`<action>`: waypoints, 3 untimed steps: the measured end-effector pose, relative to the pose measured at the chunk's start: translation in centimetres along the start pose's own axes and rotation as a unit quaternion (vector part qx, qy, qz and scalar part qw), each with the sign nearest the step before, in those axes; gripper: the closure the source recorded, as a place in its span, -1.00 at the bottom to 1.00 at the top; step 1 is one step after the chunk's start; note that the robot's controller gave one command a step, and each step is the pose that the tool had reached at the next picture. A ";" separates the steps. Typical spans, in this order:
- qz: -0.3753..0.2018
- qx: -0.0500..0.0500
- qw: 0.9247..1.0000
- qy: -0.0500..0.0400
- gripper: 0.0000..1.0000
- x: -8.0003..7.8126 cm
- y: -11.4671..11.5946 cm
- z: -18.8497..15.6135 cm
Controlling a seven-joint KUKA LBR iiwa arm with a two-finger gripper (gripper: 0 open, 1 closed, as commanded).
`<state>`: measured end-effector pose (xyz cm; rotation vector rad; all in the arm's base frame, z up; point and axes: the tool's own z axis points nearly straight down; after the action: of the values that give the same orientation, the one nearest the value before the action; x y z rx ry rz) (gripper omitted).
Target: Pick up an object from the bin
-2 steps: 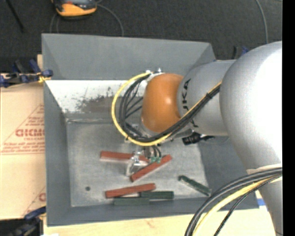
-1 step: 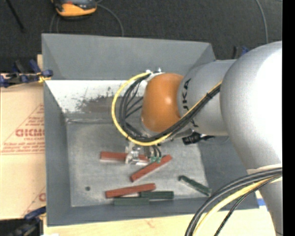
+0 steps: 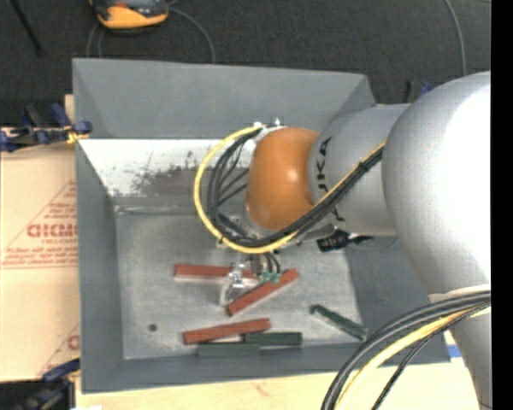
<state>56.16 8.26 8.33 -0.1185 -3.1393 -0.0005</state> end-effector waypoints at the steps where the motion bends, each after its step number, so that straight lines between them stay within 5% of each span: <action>1: 0.000 0.000 1.000 0.000 1.00 0.0 0.0 -0.1; 2: 0.000 0.000 1.000 0.001 -1.00 0.1 0.0 0.0; 3: 0.000 0.000 1.000 0.000 1.00 0.0 0.0 -0.1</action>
Offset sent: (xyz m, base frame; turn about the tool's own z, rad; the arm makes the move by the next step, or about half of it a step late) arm 0.0000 0.0000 0.0000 0.0000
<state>56.18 8.26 8.41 -0.1186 -3.1393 -0.0009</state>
